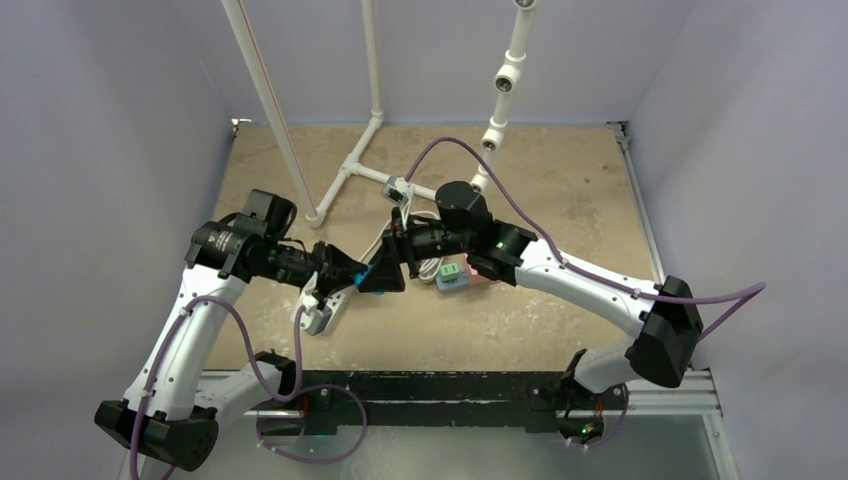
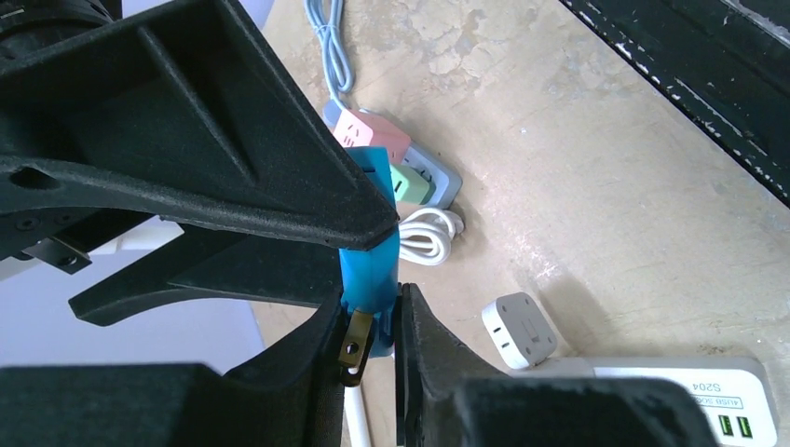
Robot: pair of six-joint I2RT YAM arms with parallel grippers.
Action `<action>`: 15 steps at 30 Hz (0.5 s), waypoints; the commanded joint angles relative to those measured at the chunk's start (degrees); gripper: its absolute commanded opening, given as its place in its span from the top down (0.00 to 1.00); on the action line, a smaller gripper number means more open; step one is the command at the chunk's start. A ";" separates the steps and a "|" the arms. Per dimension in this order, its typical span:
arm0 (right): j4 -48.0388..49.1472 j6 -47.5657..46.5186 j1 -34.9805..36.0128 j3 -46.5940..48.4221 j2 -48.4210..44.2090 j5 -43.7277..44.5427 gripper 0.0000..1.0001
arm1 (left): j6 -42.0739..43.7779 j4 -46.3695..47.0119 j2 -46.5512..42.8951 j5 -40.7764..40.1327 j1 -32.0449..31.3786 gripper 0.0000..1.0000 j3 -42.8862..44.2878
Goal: Insert the plug
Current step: Pick up the plug from the center of the board.
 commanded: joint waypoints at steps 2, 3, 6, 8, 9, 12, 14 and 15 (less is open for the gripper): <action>6.18 0.60 -0.27 0.98 0.54 -2.00 0.56 | 24.95 -1.48 -0.20 4.55 -0.28 1.00 -0.12; 6.11 0.34 -0.44 0.89 0.33 -1.54 0.53 | 23.43 -0.97 -0.12 4.95 -0.30 1.00 -0.16; 6.31 -0.18 -2.01 0.35 -1.30 -0.36 0.47 | 12.67 2.65 -0.20 6.74 -0.32 1.00 0.00; 6.65 -0.33 -3.34 -0.39 -2.72 0.30 0.44 | 0.15 7.72 -0.29 8.64 -0.27 1.00 0.40; 6.58 -0.54 -3.76 -0.63 -3.28 0.44 0.43 | -7.27 11.02 -0.42 9.69 -0.30 1.00 0.67; 6.25 -1.12 -4.30 -1.32 -4.08 1.12 0.35 | -30.24 23.35 -1.01 12.10 -0.25 1.00 0.64; 6.25 -1.62 -4.36 -1.93 -4.42 1.74 0.28 | -43.82 32.76 -1.52 13.01 -0.25 1.00 -0.40; 6.22 -2.43 -4.44 -2.20 -4.79 2.44 0.26 | -52.34 37.88 -1.84 13.16 -0.25 1.00 -1.07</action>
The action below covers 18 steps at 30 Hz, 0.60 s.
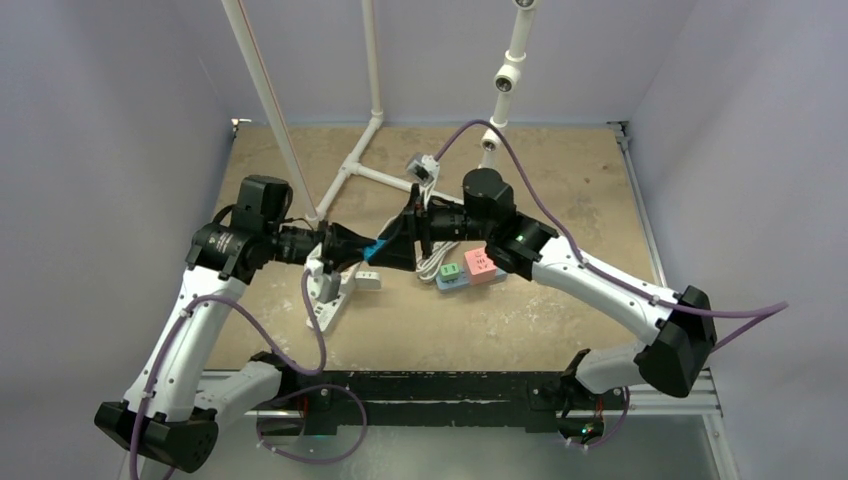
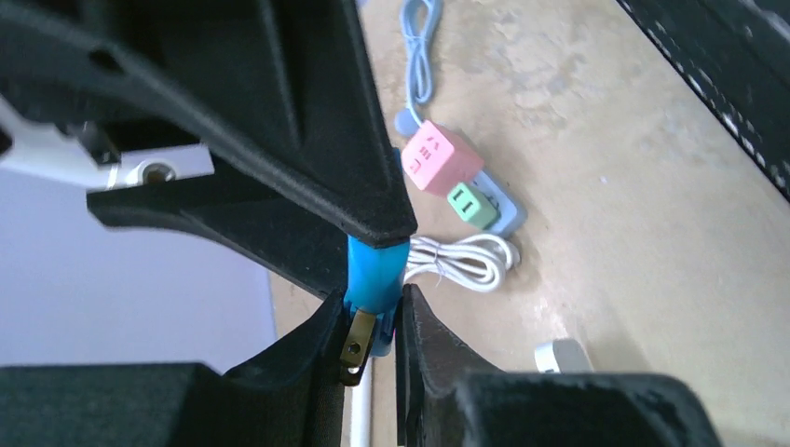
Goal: Insert the plug
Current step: Pick up the plug from the center of the board.
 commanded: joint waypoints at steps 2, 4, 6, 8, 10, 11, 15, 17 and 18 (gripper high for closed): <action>1.82 -5.05 -0.50 -1.44 -3.13 4.29 0.17 | -47.09 31.05 -2.05 8.39 -0.30 1.00 -2.35; 1.10 -7.80 -1.34 -1.39 -5.41 5.34 0.04 | -60.61 38.98 -2.20 8.90 -0.30 1.00 -3.84; 1.13 -10.96 -2.19 -1.71 -8.23 6.57 0.01 | -68.78 42.82 -1.91 10.38 -0.29 1.00 -4.70; 1.83 -13.79 -2.54 -2.38 -10.79 7.15 0.01 | -77.12 46.43 -1.42 11.70 -0.30 1.00 -5.41; 2.64 -15.60 -2.60 -2.81 -12.30 8.30 0.01 | -79.43 47.05 -0.55 13.56 -0.30 1.00 -5.25; 2.97 -16.00 -2.65 -2.85 -12.65 9.02 0.01 | -79.26 46.10 -0.13 14.53 -0.30 1.00 -4.89; 4.41 -16.38 -2.69 -2.59 -12.75 10.70 0.11 | -74.79 38.58 1.48 17.03 -0.30 1.00 -3.12; 5.55 -15.98 -2.69 -2.66 -12.68 10.89 0.18 | -71.07 33.98 2.14 17.53 -0.30 1.00 -1.66; 5.89 -15.72 -2.69 -2.54 -12.48 10.66 0.24 | -70.19 32.79 2.44 17.71 -0.30 1.00 -1.08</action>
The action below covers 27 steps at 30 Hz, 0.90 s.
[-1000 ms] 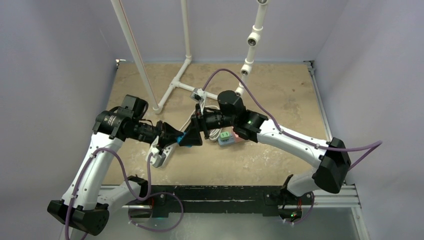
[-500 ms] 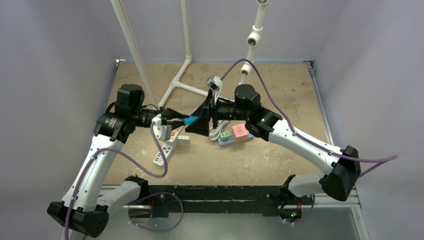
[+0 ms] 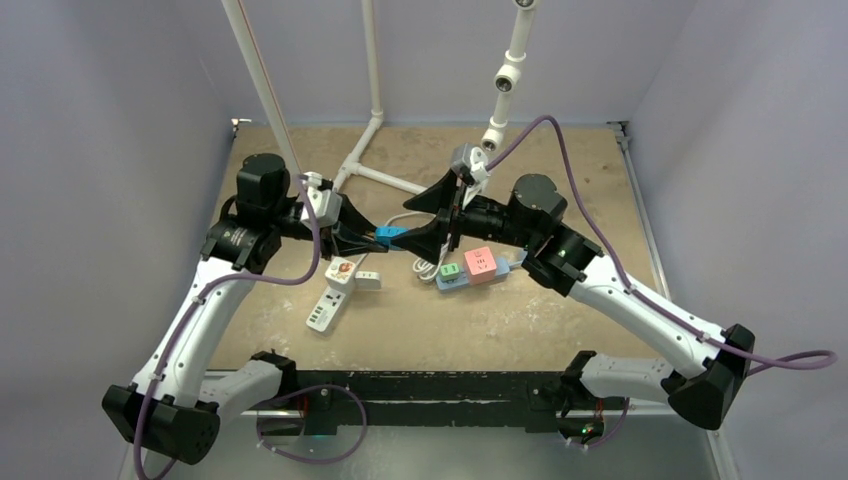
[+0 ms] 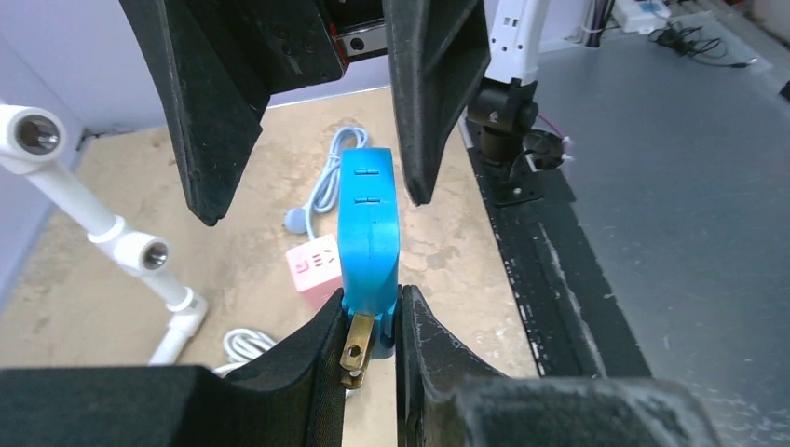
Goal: Insert the plug
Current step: Pick up the plug from the center of the board.
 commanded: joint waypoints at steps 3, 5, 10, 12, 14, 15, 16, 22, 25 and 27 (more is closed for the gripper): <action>3.65 -0.49 -0.16 0.57 1.26 0.09 0.43 | 1.57 -6.48 1.69 4.44 -0.23 1.00 4.96; 4.01 -0.39 -0.16 0.47 1.79 -1.10 0.51 | 1.57 -6.52 2.00 4.34 -0.23 1.00 5.46; 3.98 0.51 -0.16 -0.35 1.88 -3.41 0.62 | 1.55 -6.12 2.11 3.63 -0.23 1.00 5.67; 4.04 1.06 -0.17 -0.81 1.69 -3.61 0.74 | 1.22 -5.47 2.02 3.10 -0.23 1.00 5.67; 3.33 1.57 -0.16 -0.33 1.87 -1.17 1.00 | 1.17 -4.42 1.87 1.62 -0.23 0.81 5.67; 2.47 1.94 -0.23 0.30 2.06 0.56 1.00 | 1.35 -3.74 1.58 0.48 -0.23 0.39 5.61; 1.51 2.15 -0.36 1.07 2.30 1.37 1.00 | 2.76 -3.54 1.08 -0.93 -0.23 0.15 5.59; -0.46 5.24 -2.13 3.93 3.21 0.32 1.00 | 32.63 -9.99 -4.64 -8.28 -0.23 0.01 4.33; 0.97 8.02 -2.77 3.96 3.86 -2.00 1.00 | 50.70 -17.08 -7.06 -8.63 -0.23 0.01 2.41; 2.02 9.57 -2.82 4.17 4.81 -4.07 1.00 | 60.26 -19.44 -8.22 -9.03 -0.23 0.01 0.81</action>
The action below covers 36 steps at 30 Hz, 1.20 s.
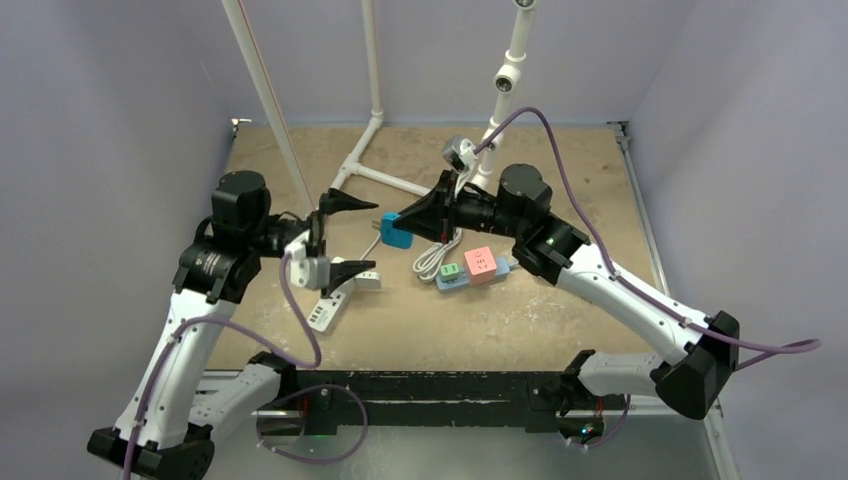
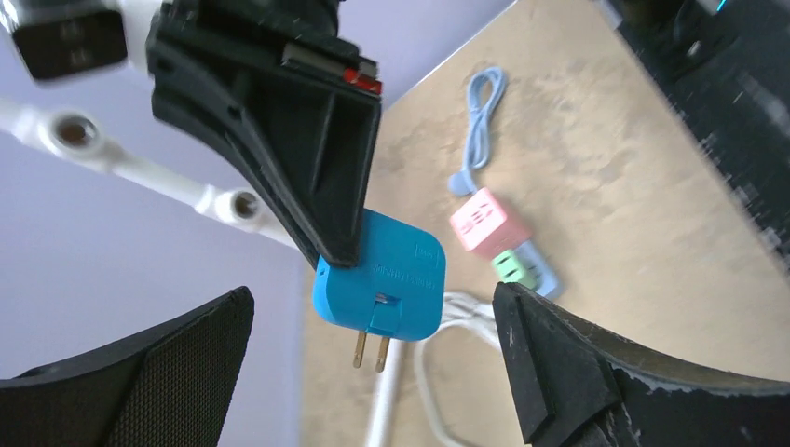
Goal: Insert the plug
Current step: Pick up the plug from the center of the board.
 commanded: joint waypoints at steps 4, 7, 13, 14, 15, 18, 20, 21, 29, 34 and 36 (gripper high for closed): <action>4.67 7.36 -0.47 3.56 2.40 -6.24 1.00 | 38.74 -9.31 -3.74 -2.12 -0.19 0.01 -4.80; 7.26 10.00 -0.49 3.06 3.58 -8.81 1.00 | 41.50 -8.62 -3.92 -2.75 -0.19 0.01 -5.85; 10.59 12.79 -0.48 2.55 4.81 -10.35 1.00 | 43.24 -8.31 -2.71 -3.28 -0.19 0.01 -5.85; 10.97 13.00 -0.50 2.50 5.02 -10.08 1.00 | 42.95 -7.84 -2.70 -2.85 -0.19 0.01 -5.83; 11.39 13.17 -0.46 2.37 5.23 -9.74 1.00 | 42.58 -7.02 -2.70 -2.40 -0.19 0.01 -5.93; 12.96 13.85 -0.47 1.85 5.69 -9.08 1.00 | 41.09 -5.20 -2.80 -1.79 -0.19 0.11 -6.34; 14.10 14.03 -0.47 1.42 5.90 -8.77 1.00 | 41.54 -5.46 -2.58 -2.06 -0.19 0.19 -6.23; 14.51 14.08 -0.46 1.27 6.03 -8.68 1.00 | 41.48 -5.44 -2.48 -2.19 -0.19 0.24 -6.12; 15.17 14.46 -0.45 0.56 7.05 -7.88 1.00 | 43.16 -6.25 -2.77 -1.29 -0.20 0.47 -5.74; 15.92 15.39 -0.46 0.10 7.83 -7.71 0.76 | 43.43 -6.59 -2.68 -1.03 -0.19 1.00 -5.62; 17.06 15.85 -0.33 -0.92 7.75 -7.01 0.51 | 43.04 -6.07 -2.71 -1.07 -0.21 1.00 -5.83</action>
